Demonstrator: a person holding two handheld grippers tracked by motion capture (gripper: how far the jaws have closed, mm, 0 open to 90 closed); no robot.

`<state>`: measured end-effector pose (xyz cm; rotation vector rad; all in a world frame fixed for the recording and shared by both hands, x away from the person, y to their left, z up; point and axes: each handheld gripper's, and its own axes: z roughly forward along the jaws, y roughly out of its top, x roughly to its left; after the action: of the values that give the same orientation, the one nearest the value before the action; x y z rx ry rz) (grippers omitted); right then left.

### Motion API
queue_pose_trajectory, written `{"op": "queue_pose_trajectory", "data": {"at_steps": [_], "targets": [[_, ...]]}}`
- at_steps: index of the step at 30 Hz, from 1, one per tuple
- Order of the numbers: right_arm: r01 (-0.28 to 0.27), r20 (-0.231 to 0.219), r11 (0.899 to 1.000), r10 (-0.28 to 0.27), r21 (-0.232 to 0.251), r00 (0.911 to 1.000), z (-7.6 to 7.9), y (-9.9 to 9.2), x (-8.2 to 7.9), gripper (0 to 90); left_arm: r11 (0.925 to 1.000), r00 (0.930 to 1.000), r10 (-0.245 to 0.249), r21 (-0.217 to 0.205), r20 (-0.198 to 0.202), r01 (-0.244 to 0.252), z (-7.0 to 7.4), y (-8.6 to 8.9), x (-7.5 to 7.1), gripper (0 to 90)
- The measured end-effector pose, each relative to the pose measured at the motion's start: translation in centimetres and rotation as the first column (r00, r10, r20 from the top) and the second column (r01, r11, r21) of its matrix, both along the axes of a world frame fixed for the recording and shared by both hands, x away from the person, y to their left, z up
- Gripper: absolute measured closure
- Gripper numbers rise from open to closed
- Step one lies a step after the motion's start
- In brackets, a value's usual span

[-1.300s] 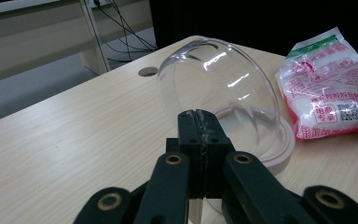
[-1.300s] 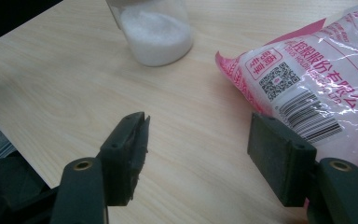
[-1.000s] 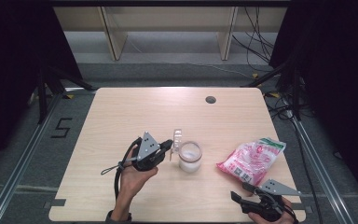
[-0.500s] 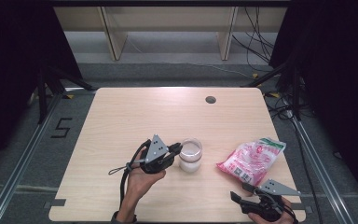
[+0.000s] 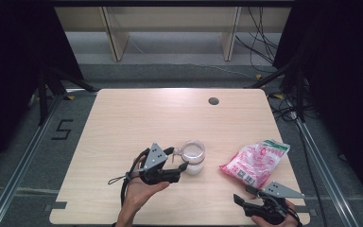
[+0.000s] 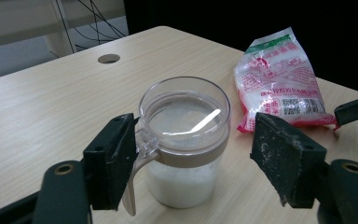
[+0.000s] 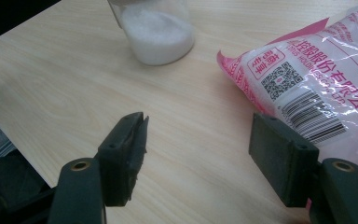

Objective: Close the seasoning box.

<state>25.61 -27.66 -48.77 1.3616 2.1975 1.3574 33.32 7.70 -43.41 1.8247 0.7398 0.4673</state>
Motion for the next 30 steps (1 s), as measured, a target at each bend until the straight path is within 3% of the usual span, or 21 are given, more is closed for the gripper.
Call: {"op": "queue_pose_trajectory", "data": {"at_steps": [9, 12, 13, 17, 21, 25, 30], "targets": [[-0.009, 0.008, 1.0, 0.009, 0.002, 0.9999, -0.1, 0.0, 0.0, 36.7, 0.9998, 1.0, 0.002, 0.02, 0.003, -0.002, -0.9, 0.7, -0.7, 25.8], [-0.01, -0.004, 1.0, 0.01, 0.007, 0.9999, 0.0, 0.0, 0.0, 36.7, 1.0, 1.0, 0.007, -0.006, -0.002, -0.007, -1.1, 0.9, -0.8, 24.8], [-0.009, -0.005, 1.0, 0.009, 0.008, 0.9999, 0.0, 0.0, 0.0, 36.7, 0.9999, 1.0, 0.009, 0.014, 0.004, -0.009, -1.0, 1.1, -0.9, 24.7], [-0.012, -0.006, 1.0, 0.012, 0.009, 0.9999, -0.1, 0.0, 0.0, 36.7, 0.9998, 0.9999, 0.015, -0.014, -0.004, -0.016, -1.3, 1.3, -1.1, 23.3], [-0.013, 0.007, 1.0, 0.013, 0.012, 0.9999, -0.2, 0.1, 0.0, 36.7, 0.9998, 0.9999, 0.015, -0.012, 0.006, -0.015, -1.6, 1.6, -1.2, 23.1], [-0.012, 0.013, 1.0, 0.012, 0.007, 0.9998, -0.2, 0.1, 0.1, 36.7, 0.9995, 0.9996, 0.028, -0.012, -0.008, -0.028, -1.9, 1.7, -1.5, 22.4], [-0.017, -0.007, 1.0, 0.017, 0.014, 0.9998, 0.0, 0.0, 0.0, 36.5, 0.9996, 0.9996, 0.023, -0.013, -0.016, -0.023, -2.4, 1.8, -1.8, 22.3]]}}
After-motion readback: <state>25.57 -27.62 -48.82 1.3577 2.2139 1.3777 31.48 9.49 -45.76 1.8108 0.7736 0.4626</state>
